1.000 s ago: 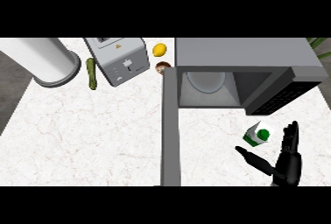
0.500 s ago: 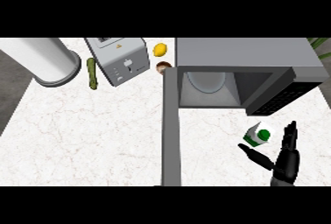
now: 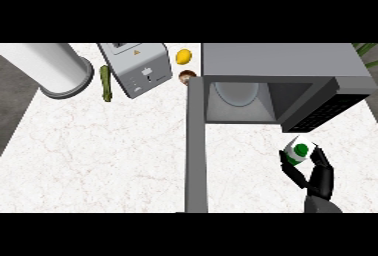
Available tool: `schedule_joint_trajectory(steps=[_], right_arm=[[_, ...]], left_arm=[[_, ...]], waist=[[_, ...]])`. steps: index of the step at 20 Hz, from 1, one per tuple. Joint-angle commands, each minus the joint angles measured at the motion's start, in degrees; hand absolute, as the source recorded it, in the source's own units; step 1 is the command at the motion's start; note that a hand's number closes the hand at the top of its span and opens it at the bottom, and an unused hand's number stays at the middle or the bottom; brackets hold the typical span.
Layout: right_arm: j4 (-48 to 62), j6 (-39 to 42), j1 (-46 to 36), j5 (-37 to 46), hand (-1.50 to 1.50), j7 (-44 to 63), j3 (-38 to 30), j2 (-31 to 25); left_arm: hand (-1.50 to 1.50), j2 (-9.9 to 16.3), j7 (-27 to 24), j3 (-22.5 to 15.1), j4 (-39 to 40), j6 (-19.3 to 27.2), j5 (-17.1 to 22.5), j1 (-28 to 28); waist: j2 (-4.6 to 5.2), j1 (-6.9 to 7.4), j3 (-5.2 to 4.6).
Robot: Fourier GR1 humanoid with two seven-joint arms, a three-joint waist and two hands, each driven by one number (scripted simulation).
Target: Pick up the milk, place it into the microwave and close the microwave
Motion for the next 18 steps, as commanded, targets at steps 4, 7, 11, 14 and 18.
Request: schedule_joint_trajectory(steps=[4,7,11,14,18], right_arm=[[2.5,-4.3,-4.2,1.7,1.50,-7.5,0.0,0.3],[1.6,-1.0,-4.0,1.3,1.50,-8.3,0.3,0.5],[-2.3,4.1,-2.2,4.5,1.50,-6.5,6.0,2.3],[-2.1,12.4,-3.7,6.8,1.50,-6.5,9.6,-0.9],[-3.8,19.2,-2.4,7.6,1.50,-6.4,13.2,0.5]], left_arm=[[-1.50,0.3,1.2,1.6,-1.2,0.6,1.9,0.4],[-1.50,-2.4,0.4,-1.9,-0.4,1.2,-4.9,-2.4],[-1.50,-1.9,1.1,0.1,-1.8,-0.6,0.0,0.9],[-1.50,-0.6,1.4,1.0,-1.4,-0.6,1.6,0.8],[-1.50,0.3,0.3,2.1,2.3,-1.0,1.2,-0.7]], waist=[[-0.09,0.08,-0.02],[-0.04,-0.36,-0.04],[-0.27,-0.38,-0.09],[-0.30,0.02,-0.07],[-0.31,-0.62,-0.10]])
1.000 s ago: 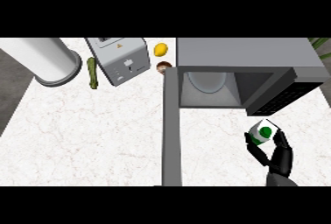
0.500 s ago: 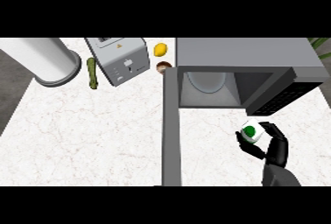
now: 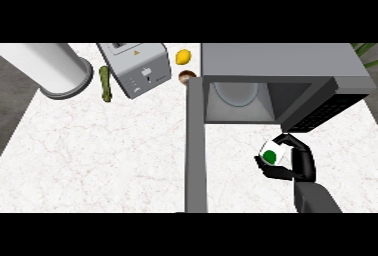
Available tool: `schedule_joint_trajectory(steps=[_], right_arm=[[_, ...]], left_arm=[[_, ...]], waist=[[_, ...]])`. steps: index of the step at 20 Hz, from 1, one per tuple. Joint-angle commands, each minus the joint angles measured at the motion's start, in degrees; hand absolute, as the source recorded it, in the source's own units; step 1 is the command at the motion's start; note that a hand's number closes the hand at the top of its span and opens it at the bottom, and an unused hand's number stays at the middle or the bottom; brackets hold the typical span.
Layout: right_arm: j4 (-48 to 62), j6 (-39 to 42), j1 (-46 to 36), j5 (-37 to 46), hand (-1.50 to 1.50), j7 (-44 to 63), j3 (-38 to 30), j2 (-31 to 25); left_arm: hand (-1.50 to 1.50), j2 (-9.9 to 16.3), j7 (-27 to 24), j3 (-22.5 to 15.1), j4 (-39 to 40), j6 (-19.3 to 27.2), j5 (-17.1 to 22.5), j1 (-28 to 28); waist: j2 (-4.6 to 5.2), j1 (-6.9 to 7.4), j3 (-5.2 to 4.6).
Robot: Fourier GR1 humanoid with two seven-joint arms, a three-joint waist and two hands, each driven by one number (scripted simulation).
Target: Pick up the milk, place it into the microwave and close the microwave
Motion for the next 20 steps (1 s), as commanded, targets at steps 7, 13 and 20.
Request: schedule_joint_trajectory(steps=[7,13,20], right_arm=[[-22.3,3.2,6.0,2.6,1.50,9.1,10.1,5.7],[-36.5,-0.9,3.7,3.6,1.50,26.6,10.9,3.9],[-35.0,-4.1,-2.9,7.1,1.50,31.3,11.1,5.2]], left_arm=[[-1.50,1.7,-0.7,2.4,4.9,-1.7,0.1,-1.0],[-1.50,-0.3,0.5,3.3,-0.8,-2.2,2.4,2.5],[-1.50,2.1,0.2,4.6,4.1,-2.4,1.2,-1.3]], waist=[[-0.26,-1.14,-0.10],[-0.26,-0.52,-0.07],[0.01,-0.26,-0.02]])
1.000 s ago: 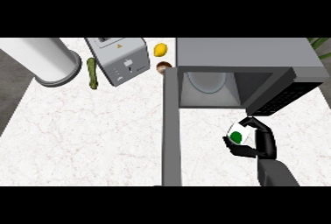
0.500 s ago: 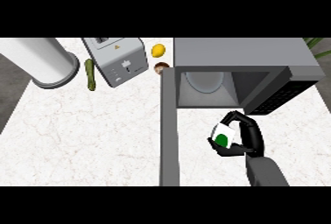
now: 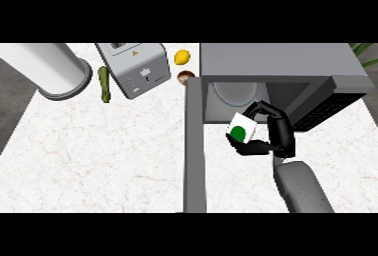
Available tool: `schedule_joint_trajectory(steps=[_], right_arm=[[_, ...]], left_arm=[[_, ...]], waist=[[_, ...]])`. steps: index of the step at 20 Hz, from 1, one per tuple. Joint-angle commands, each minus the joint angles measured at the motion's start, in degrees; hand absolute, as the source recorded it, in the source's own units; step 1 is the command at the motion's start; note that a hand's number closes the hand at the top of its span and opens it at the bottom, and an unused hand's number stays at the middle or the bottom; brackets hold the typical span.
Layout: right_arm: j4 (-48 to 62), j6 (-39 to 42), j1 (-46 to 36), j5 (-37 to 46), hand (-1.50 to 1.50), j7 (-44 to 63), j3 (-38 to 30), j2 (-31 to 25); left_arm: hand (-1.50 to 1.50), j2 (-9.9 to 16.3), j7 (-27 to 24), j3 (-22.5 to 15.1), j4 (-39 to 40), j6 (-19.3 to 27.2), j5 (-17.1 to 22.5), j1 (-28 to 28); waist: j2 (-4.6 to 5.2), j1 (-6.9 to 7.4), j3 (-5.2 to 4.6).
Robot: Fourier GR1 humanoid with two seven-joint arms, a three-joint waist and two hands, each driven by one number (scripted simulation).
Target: Pick up the milk, place it into the microwave and close the microwave
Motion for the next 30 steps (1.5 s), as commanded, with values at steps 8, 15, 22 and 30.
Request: schedule_joint_trajectory(steps=[8,15,22,30], right_arm=[[21.0,-12.4,-24.8,10.9,1.50,9.8,-1.9,0.5],[38.2,-17.5,-35.2,11.7,1.50,6.1,-7.3,-2.1],[47.5,-21.8,-40.5,11.9,1.50,2.4,-10.6,-6.0],[52.2,-32.2,-42.7,15.6,1.50,-0.2,-10.1,-9.7]], left_arm=[[-1.50,0.8,-0.4,0.8,1.8,-1.7,0.4,-0.5],[-1.50,1.9,-1.0,0.0,5.1,-2.2,-2.4,-3.3],[-1.50,2.2,0.1,-1.6,4.4,-0.3,-2.0,-5.7],[-1.50,2.9,-1.5,-2.4,9.1,-3.0,-2.8,-7.3]], waist=[[0.45,1.88,0.02],[0.93,2.27,0.06],[1.72,3.83,0.14],[2.75,6.07,0.12]])
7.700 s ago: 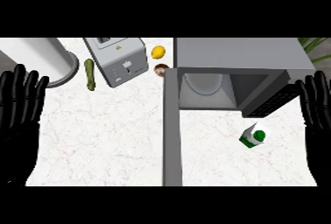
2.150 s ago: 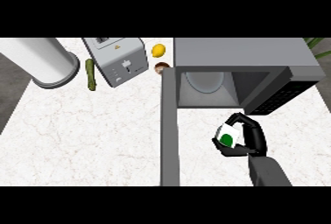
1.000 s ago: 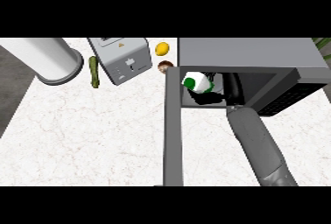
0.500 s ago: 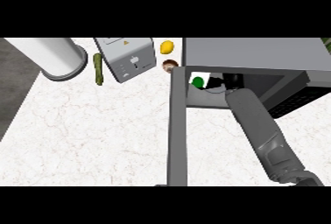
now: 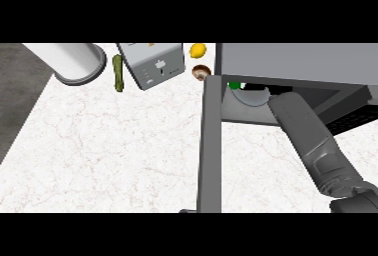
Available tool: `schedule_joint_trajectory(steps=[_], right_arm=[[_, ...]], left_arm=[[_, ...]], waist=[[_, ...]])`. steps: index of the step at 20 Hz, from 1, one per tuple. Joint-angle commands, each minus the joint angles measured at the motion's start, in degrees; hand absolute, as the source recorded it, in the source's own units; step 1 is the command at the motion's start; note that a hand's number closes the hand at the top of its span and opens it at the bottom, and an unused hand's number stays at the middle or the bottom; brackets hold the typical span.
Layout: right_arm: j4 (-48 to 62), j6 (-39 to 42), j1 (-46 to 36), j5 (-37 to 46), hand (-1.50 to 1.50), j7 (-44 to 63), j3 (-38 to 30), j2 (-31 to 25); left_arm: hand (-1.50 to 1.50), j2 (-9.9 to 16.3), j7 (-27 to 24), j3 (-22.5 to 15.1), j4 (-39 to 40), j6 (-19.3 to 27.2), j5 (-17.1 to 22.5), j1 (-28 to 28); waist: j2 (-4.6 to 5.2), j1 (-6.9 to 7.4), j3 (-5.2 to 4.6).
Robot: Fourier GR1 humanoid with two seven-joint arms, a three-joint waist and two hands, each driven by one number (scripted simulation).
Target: Pick up the milk, place it into the microwave and close the microwave
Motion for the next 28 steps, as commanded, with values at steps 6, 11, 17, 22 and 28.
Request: schedule_joint_trajectory(steps=[6,11,17,22,28], right_arm=[[6.7,-6.8,-1.6,3.9,1.50,-0.6,1.1,-5.1],[14.0,-17.8,-2.7,6.4,-1.50,12.6,2.0,-9.3],[9.4,-12.4,-2.8,6.4,-1.50,5.4,2.5,-6.0],[8.6,-6.8,-4.2,6.0,-1.50,2.1,2.1,-5.9],[7.7,-1.3,-2.4,2.9,-1.50,-2.5,-0.6,-4.2]], left_arm=[[-1.50,0.4,0.1,-1.5,1.2,0.3,-1.2,-2.2],[-1.50,0.7,-0.1,-2.1,1.2,0.3,-2.9,-3.4],[-1.50,0.3,-1.5,-2.4,2.6,0.3,-6.9,-4.4],[-1.50,1.1,-0.5,-4.8,4.3,0.0,-7.9,-6.9],[-1.50,0.2,-2.2,-6.5,4.7,-5.2,-6.9,-3.6]], waist=[[0.69,1.80,-0.22],[1.11,2.34,-0.54],[1.02,2.34,-0.08],[1.03,1.51,-0.05],[0.06,1.46,-0.16]])
